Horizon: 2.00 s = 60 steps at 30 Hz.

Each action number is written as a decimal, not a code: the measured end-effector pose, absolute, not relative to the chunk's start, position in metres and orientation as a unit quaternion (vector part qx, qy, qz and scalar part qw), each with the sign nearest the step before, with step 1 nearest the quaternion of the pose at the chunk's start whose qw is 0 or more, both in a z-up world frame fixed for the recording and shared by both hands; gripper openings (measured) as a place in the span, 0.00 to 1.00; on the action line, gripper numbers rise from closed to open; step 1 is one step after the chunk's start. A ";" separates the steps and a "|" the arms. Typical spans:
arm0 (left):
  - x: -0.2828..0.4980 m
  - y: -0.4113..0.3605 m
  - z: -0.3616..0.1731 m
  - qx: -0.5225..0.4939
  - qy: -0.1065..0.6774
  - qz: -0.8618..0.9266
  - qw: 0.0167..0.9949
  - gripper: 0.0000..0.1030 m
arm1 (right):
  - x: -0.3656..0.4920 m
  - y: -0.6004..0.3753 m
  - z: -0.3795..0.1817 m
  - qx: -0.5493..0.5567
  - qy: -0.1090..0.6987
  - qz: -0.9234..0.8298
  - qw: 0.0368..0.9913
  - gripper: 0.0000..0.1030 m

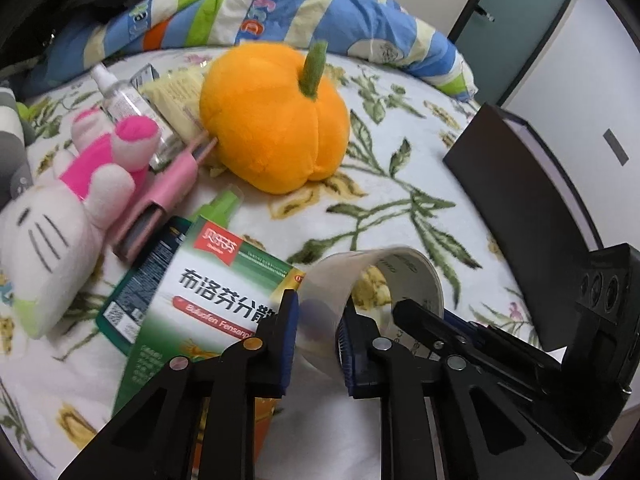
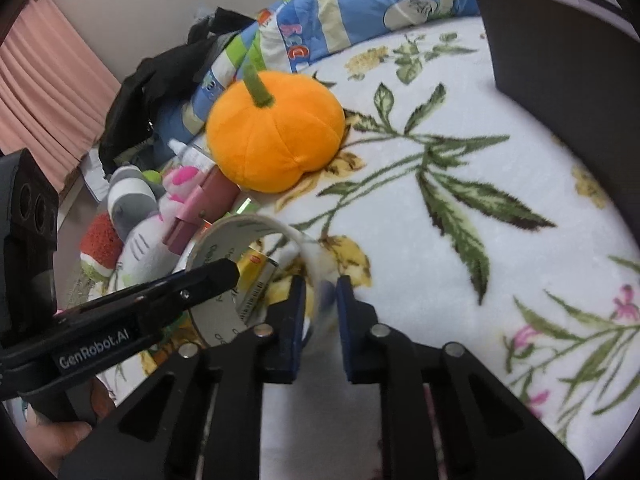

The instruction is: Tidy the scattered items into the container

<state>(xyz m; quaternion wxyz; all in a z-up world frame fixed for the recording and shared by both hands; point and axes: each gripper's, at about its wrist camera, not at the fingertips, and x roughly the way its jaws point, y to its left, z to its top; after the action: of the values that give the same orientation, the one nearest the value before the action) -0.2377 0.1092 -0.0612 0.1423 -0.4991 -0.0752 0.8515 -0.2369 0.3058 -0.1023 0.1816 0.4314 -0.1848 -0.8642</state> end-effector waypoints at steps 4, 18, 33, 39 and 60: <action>-0.226 0.118 -0.041 -0.483 -0.060 0.862 0.144 0.18 | -0.228 0.311 -0.084 0.415 -0.184 -0.873 0.178 0.13; -0.198 0.179 0.047 -0.417 -0.035 0.891 0.176 0.18 | -0.183 0.370 -0.003 0.326 -0.199 -0.911 0.154 0.13; -0.182 0.339 0.084 -0.384 0.007 0.884 0.265 0.18 | -0.134 0.525 0.035 0.268 -0.246 -0.931 0.039 0.13; -0.183 0.388 0.069 -0.396 0.012 0.872 0.287 0.18 | -0.127 0.571 0.025 0.273 -0.250 -0.929 0.005 0.14; -0.193 0.385 0.045 -0.441 0.010 0.865 0.240 0.49 | -0.118 0.605 0.008 0.254 -0.300 -0.919 -0.018 0.69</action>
<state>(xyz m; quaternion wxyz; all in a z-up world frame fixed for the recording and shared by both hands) -0.1929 0.3855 0.0446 0.2396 -0.4411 0.0103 0.8648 -0.1175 0.6048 0.0083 -0.0178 0.2537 -0.3004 -0.9193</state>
